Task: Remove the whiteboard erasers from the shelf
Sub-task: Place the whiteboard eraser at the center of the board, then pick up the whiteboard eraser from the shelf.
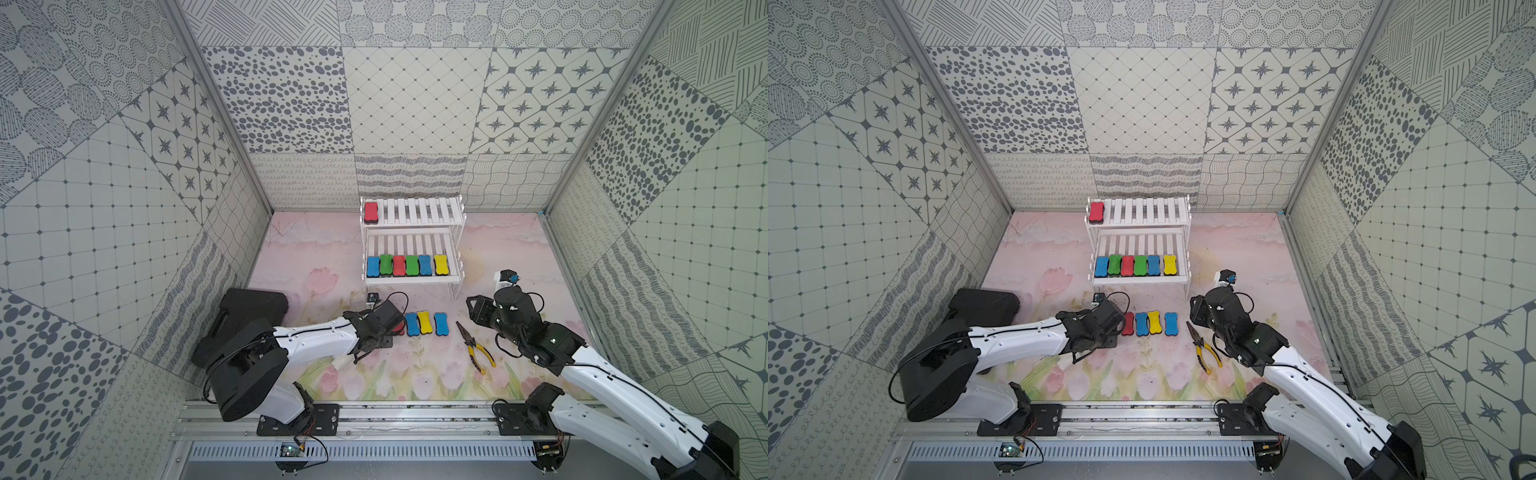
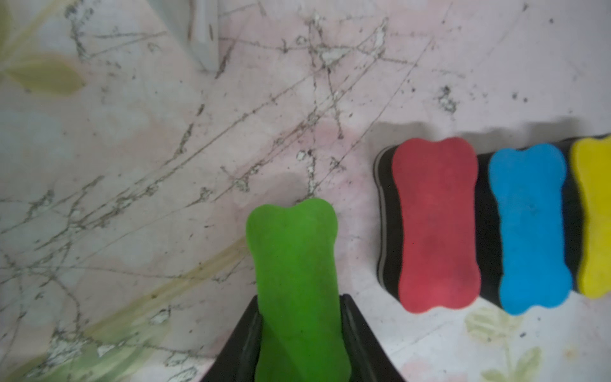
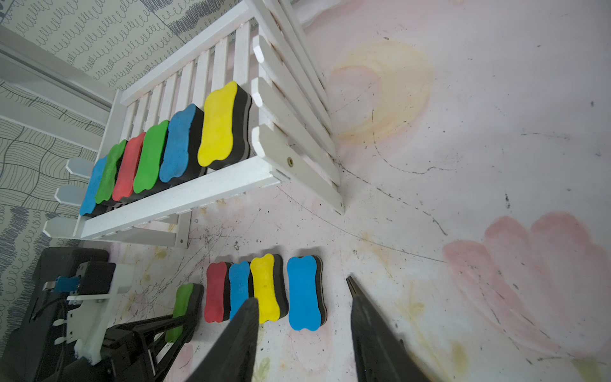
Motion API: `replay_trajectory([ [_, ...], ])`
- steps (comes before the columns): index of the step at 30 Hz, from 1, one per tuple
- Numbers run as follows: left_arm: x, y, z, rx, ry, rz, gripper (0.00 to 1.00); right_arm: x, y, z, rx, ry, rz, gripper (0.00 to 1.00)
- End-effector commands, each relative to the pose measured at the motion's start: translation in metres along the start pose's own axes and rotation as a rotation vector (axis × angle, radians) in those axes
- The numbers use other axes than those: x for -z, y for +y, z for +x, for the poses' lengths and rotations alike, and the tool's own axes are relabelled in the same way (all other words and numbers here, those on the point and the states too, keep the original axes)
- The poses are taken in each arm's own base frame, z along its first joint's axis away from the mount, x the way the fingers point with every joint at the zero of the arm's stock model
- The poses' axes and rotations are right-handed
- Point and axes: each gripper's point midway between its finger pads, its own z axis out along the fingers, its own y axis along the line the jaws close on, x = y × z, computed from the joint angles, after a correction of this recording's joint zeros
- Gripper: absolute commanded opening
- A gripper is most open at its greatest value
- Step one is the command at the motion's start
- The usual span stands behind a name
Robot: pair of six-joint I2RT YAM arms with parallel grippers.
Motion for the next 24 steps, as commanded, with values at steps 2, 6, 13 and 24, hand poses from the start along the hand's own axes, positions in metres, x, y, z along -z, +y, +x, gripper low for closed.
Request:
replay_trajectory([
  [2,-0.011,-0.021,-0.005,0.020,0.027,0.075,0.37,0.002,0.006,-0.012,-0.010,-0.042,-0.020,0.49],
  [6,-0.016,-0.018,-0.003,0.017,0.044,0.049,0.44,0.002,0.007,-0.012,-0.010,-0.042,-0.022,0.49],
  [13,-0.009,-0.011,0.000,0.034,0.055,0.021,0.56,0.003,0.009,-0.015,-0.012,-0.046,-0.029,0.50],
  [24,0.076,0.003,-0.013,0.059,0.021,0.068,0.57,0.009,0.015,-0.019,-0.024,-0.051,-0.060,0.54],
])
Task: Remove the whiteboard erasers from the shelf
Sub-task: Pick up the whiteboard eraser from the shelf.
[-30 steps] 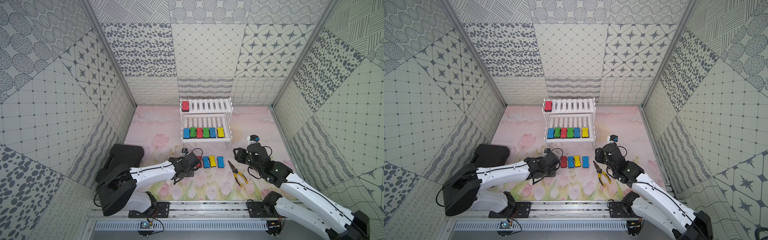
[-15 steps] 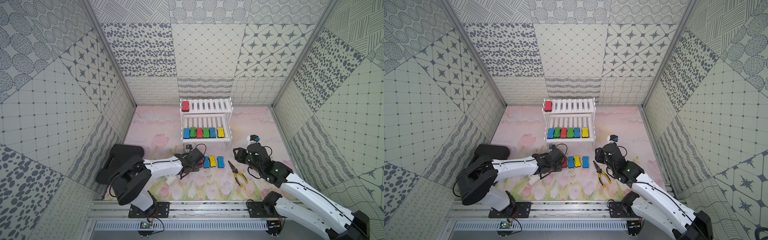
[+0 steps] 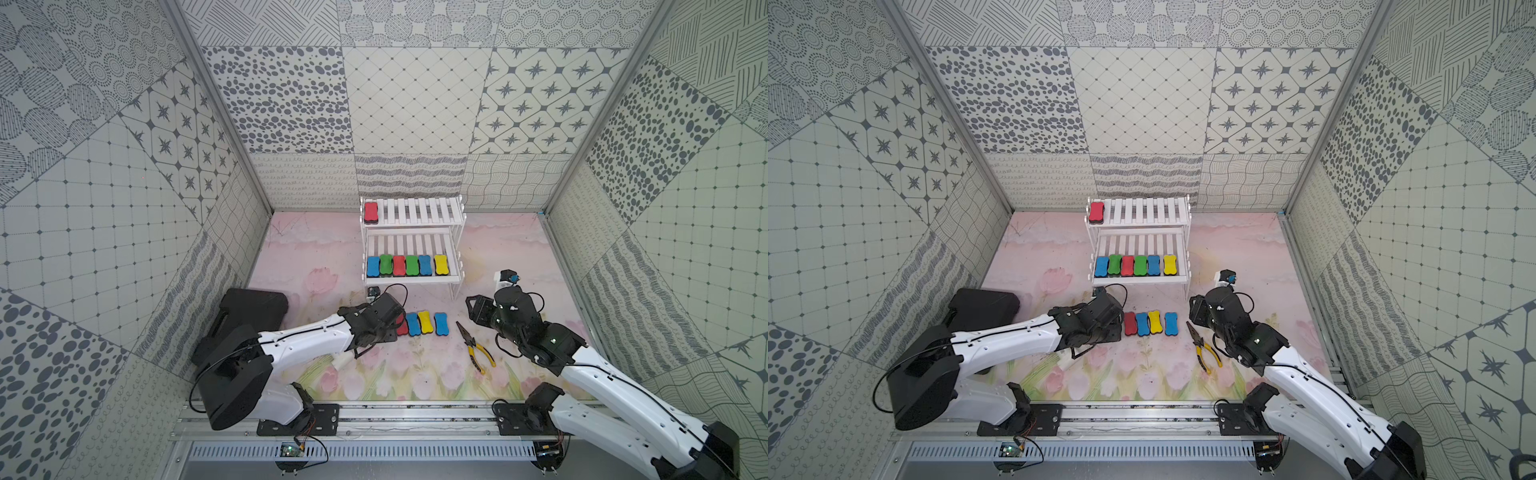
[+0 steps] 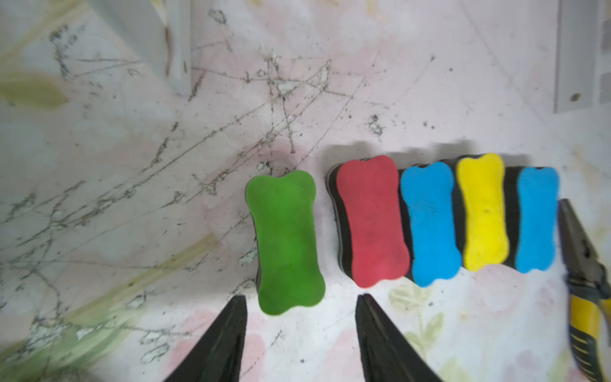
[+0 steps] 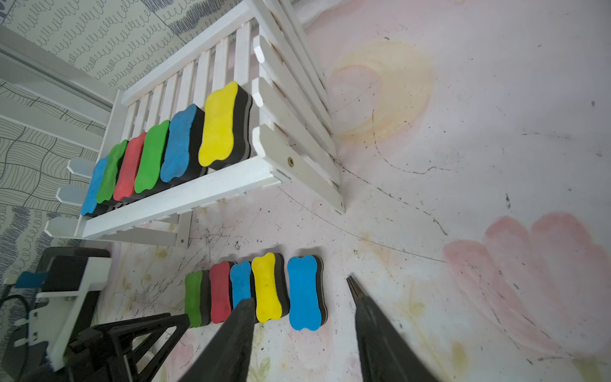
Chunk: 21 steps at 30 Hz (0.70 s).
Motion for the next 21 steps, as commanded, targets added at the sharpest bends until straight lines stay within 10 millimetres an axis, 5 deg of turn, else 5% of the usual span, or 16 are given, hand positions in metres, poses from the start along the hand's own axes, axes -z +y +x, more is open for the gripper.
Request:
replay_trajectory([
  [1,0.053,0.014,-0.004,-0.014,0.009,-0.027,0.57,0.009,0.015,-0.019,-0.022,-0.051,-0.058,0.54],
  [6,0.130,-0.008,-0.070,-0.110,-0.127,0.040,0.62,0.008,0.017,-0.018,-0.020,-0.043,-0.060,0.53],
  [10,0.173,-0.027,-0.128,-0.186,-0.204,0.060,0.63,0.006,0.017,-0.018,-0.023,-0.040,-0.056,0.53],
  [16,0.205,-0.044,-0.207,-0.197,-0.287,0.095,0.62,0.005,0.016,-0.016,-0.022,-0.033,-0.051,0.53],
  [21,0.195,-0.044,-0.255,-0.195,-0.324,0.035,0.61,0.003,0.015,-0.015,-0.020,-0.030,-0.045,0.53],
])
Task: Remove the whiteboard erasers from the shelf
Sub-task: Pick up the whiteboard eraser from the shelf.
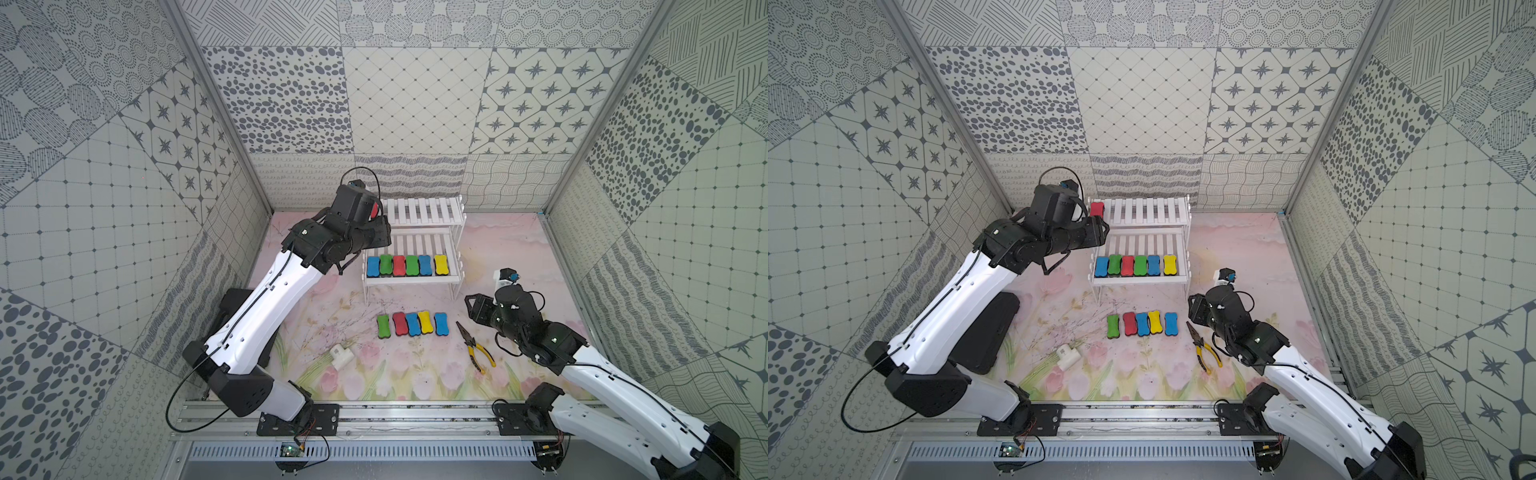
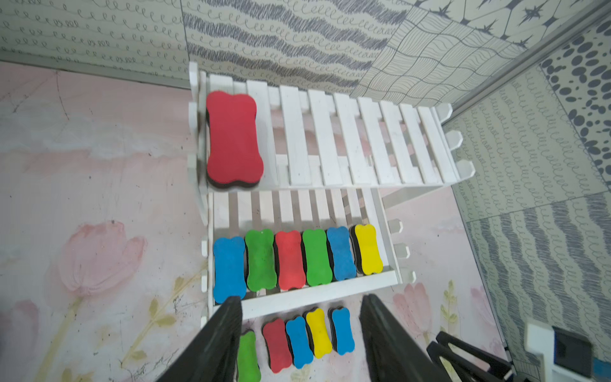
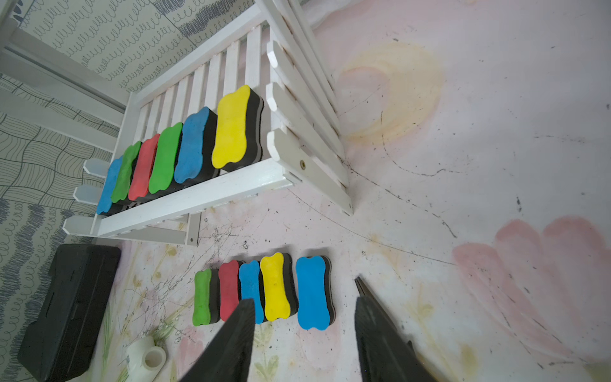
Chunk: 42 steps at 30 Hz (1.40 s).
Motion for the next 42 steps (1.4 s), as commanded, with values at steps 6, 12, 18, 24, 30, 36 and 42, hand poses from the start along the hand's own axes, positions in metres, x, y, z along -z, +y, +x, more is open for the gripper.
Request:
replay_trajectory([
  [6,-0.046,0.027,-0.028,-0.143,0.058,-0.147,0.60,0.001,0.008,-0.014,-0.014,-0.037,-0.022,0.53],
  [12,-0.063,0.035,-0.031,-0.164,0.049,-0.202,0.61,0.001,0.007,-0.014,-0.016,-0.038,-0.022,0.53],
  [18,-0.076,0.044,-0.027,-0.183,0.064,-0.260,0.64,0.001,0.006,-0.014,-0.018,-0.038,-0.019,0.53],
  [24,-0.080,0.044,-0.029,-0.184,0.058,-0.264,0.64,0.000,0.005,-0.014,-0.021,-0.037,-0.016,0.53],
  [30,-0.074,0.038,-0.034,-0.167,0.039,-0.230,0.64,0.000,0.003,-0.013,-0.022,-0.035,-0.012,0.53],
  [36,-0.063,0.032,-0.045,-0.158,-0.011,-0.204,0.65,-0.002,0.003,-0.012,-0.023,-0.031,-0.011,0.53],
  [42,-0.077,0.043,-0.042,-0.184,0.015,-0.273,0.67,-0.003,0.002,-0.011,-0.026,-0.030,-0.011,0.53],
])
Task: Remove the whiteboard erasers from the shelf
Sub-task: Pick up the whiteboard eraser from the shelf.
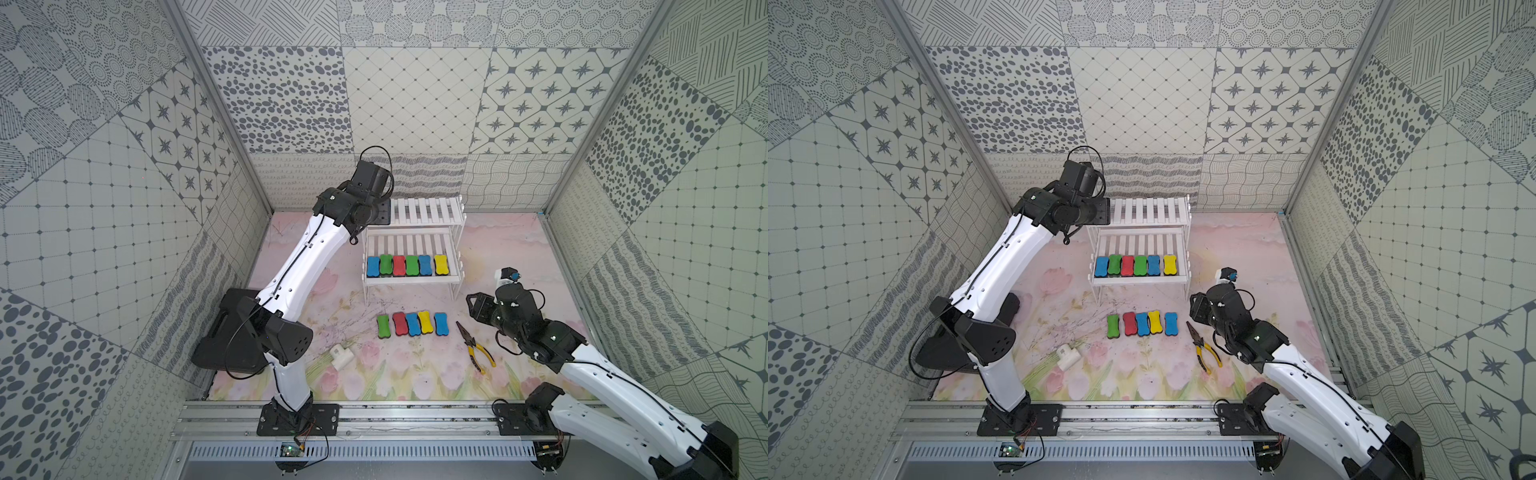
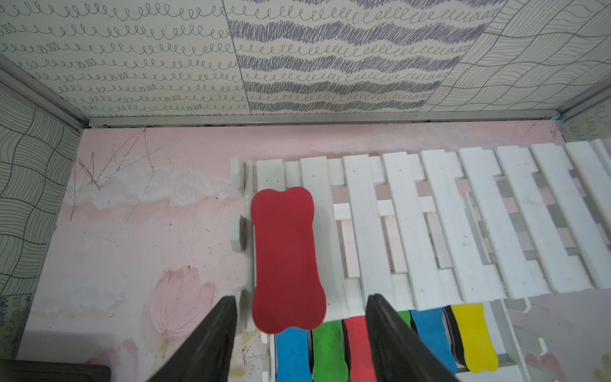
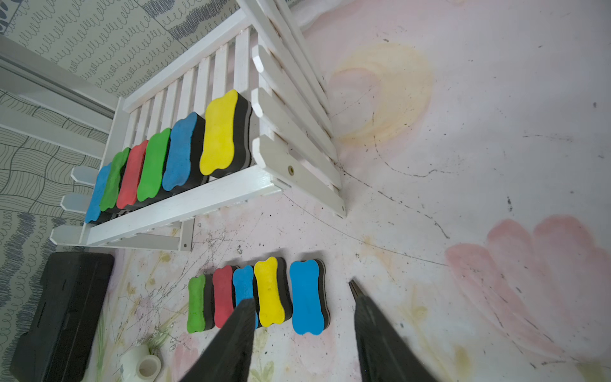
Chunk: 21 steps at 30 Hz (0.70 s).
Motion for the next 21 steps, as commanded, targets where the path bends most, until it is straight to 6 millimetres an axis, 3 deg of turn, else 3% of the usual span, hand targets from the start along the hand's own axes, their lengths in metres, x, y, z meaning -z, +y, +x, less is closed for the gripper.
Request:
replay_trajectory([
  [1,-0.010,0.008,-0.004,-0.023,-0.002,-0.051,0.66,0.000,0.008,-0.009,-0.013,-0.029,-0.029,0.53],
  [5,-0.021,0.007,0.000,-0.032,0.025,-0.061,0.64,0.001,0.007,-0.009,-0.013,-0.031,-0.030,0.53],
  [15,-0.030,0.006,0.009,-0.058,0.062,-0.065,0.46,0.001,0.006,-0.011,-0.016,-0.035,-0.027,0.53],
  [21,-0.020,0.001,0.003,-0.035,0.038,-0.027,0.38,0.001,0.007,-0.012,-0.016,-0.037,-0.028,0.52],
])
